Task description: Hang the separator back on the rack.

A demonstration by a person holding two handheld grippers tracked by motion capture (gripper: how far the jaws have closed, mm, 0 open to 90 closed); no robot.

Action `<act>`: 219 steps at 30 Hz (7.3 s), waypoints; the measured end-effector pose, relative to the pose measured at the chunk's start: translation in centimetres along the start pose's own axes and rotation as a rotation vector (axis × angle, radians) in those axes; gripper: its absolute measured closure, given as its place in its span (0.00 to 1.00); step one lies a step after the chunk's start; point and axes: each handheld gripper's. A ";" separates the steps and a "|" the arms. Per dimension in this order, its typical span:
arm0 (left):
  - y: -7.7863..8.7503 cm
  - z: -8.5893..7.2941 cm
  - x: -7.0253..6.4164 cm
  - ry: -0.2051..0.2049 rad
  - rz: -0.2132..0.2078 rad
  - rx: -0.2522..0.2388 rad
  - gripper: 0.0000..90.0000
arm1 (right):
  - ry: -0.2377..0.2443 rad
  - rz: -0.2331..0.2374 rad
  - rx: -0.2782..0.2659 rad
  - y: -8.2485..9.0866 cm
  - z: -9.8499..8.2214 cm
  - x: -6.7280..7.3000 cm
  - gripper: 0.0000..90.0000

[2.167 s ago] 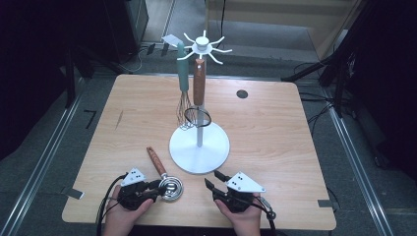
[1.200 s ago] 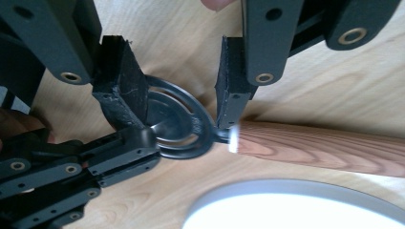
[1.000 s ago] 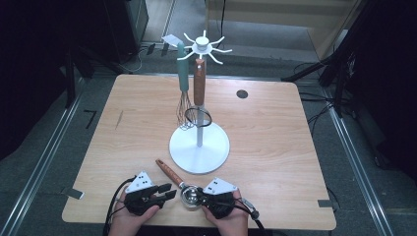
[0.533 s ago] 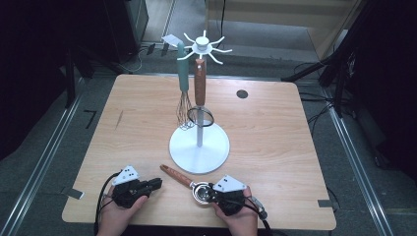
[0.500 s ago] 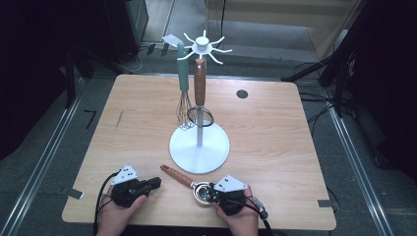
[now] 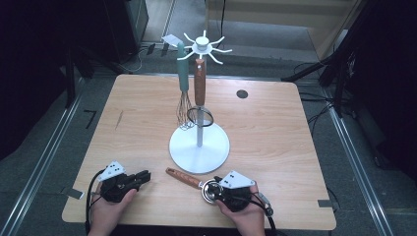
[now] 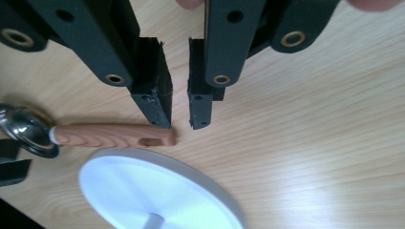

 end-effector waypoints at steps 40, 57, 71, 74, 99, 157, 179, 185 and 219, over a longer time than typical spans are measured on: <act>-0.7 0.8 1.0 0.010 0.026 -0.003 0.81 | -0.085 0.051 0.096 0.9 -2.9 0.2 1.00; -0.8 0.9 1.2 0.015 0.013 -0.011 0.81 | -0.119 -0.015 0.115 1.6 -4.4 -3.2 0.93; 0.6 0.2 2.9 0.070 0.012 -0.058 0.73 | 0.144 0.034 0.113 2.7 -2.3 -4.3 0.67; 1.6 -0.2 3.8 0.098 0.016 -0.081 0.63 | 0.185 0.022 0.146 2.7 -1.4 -4.2 0.67; 2.7 -1.4 5.7 0.074 0.156 -0.068 0.02 | 0.403 0.069 0.615 -1.3 6.7 -1.9 0.63; 2.5 -1.5 5.5 0.080 0.147 -0.076 0.02 | 0.264 0.040 0.557 0.6 5.7 -3.5 0.78; 2.4 -1.5 5.6 0.088 0.157 -0.081 0.02 | 0.044 -0.024 0.292 3.3 4.7 -7.1 0.78; 2.5 -1.5 5.6 0.092 0.154 -0.086 0.02 | -0.007 -0.045 0.226 3.9 4.6 -7.6 0.78; 2.6 -1.7 5.6 0.103 0.169 -0.109 0.02 | -0.091 -0.091 -0.210 6.8 5.0 -6.7 0.78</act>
Point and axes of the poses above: each handheld gripper's, and its own axes: y roughly backward along the jaws, z roughly out of its top, x roughly to its left, and after that the axes turned 15 degrees about x, right-handed
